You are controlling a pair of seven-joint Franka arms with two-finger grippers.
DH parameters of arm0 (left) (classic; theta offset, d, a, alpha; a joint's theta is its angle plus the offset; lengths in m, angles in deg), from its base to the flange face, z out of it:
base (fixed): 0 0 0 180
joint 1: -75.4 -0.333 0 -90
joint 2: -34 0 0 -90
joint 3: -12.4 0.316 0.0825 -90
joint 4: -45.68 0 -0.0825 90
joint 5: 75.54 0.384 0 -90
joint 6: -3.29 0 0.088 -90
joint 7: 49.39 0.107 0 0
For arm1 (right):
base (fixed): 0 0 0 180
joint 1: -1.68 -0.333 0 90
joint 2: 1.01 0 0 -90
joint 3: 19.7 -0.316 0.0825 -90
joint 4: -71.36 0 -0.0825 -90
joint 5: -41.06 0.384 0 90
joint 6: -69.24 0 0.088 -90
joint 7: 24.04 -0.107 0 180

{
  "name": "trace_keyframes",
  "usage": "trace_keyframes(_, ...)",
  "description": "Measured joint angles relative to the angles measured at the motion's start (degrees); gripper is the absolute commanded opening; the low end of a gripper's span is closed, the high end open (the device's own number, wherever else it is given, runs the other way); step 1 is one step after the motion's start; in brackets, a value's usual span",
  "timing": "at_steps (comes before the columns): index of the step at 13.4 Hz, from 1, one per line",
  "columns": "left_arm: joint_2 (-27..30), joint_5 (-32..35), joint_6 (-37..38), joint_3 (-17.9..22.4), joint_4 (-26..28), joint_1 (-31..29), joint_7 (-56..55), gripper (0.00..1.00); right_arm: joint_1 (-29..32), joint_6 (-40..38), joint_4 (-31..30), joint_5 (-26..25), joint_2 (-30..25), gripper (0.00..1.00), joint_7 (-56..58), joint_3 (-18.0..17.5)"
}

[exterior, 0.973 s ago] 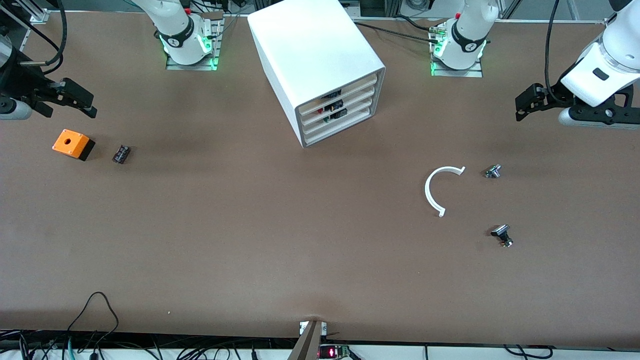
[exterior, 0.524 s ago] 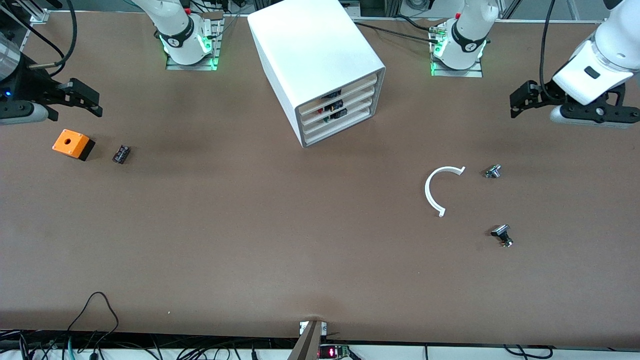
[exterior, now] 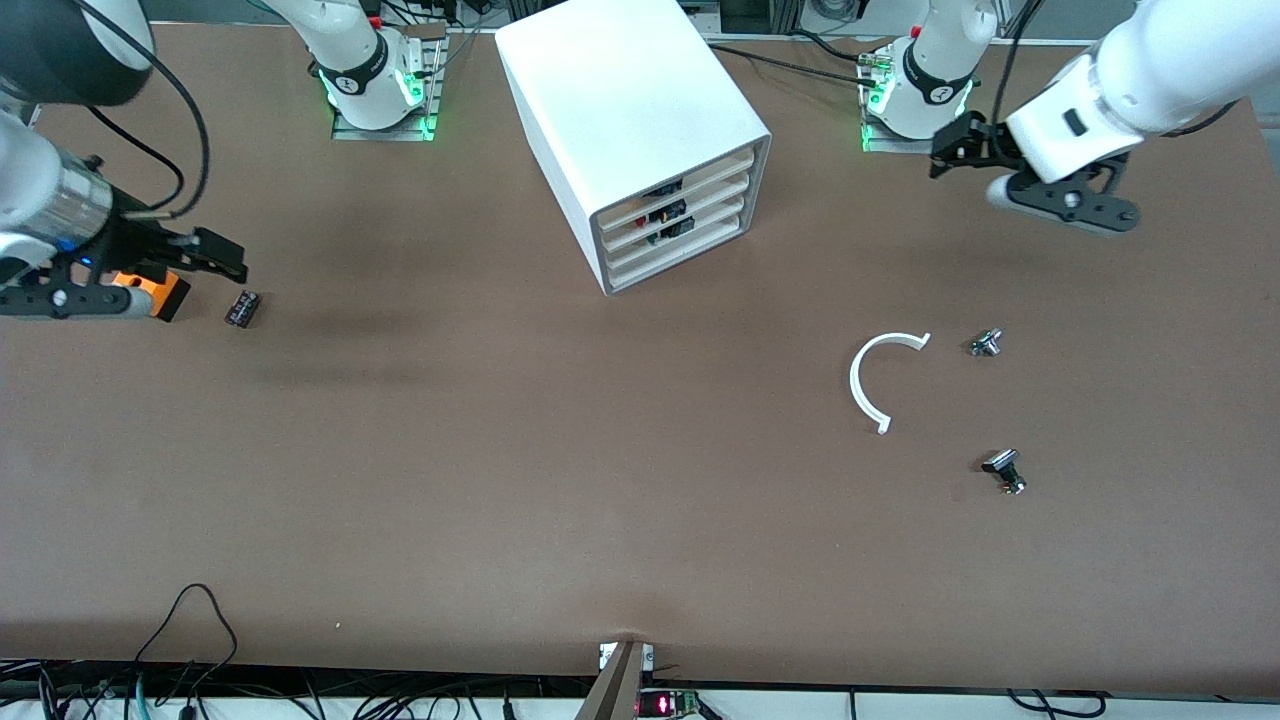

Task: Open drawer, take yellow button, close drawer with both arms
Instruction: 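Move the left gripper to the drawer front while the right gripper advances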

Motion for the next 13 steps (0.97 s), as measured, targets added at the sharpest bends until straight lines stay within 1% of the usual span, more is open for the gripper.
trace_keyframes(3,-3.3,-7.38,4.57,-0.61,0.03,0.09,0.83,0.99,-1.72,2.62,0.02,1.84,2.68,1.0,-3.62,-0.09)
trace_keyframes(5,-7.04,-12.9,6.38,-0.69,0.18,0.04,5.44,0.99,-2.78,3.41,0.07,2.78,3.74,1.0,-7.95,-0.16)
trace_keyframes(9,-17.27,-27.05,4.75,-0.63,1.06,-0.97,16.84,0.99,-5.81,4.62,0.15,2.81,4.69,1.0,-15.38,-0.24)
trace_keyframes(10,-18.88,-29.86,3.03,-0.61,2.68,-1.17,21.93,0.99,-5.92,5.2,0.16,2.8,4.75,1.0,-15.78,-0.24)
trace_keyframes(11,-19.72,-32.02,0.39,-0.61,5.47,-1.19,27.84,0.99,-5.91,5.93,0.16,2.79,4.9,1.0,-15.82,-0.19)
trace_keyframes(13,-19.96,-37.0,-4.47,-0.59,12.27,-1.49,38.0,0.98,-5.95,7.41,0.16,2.79,5.94,1.0,-15.82,-0.18)
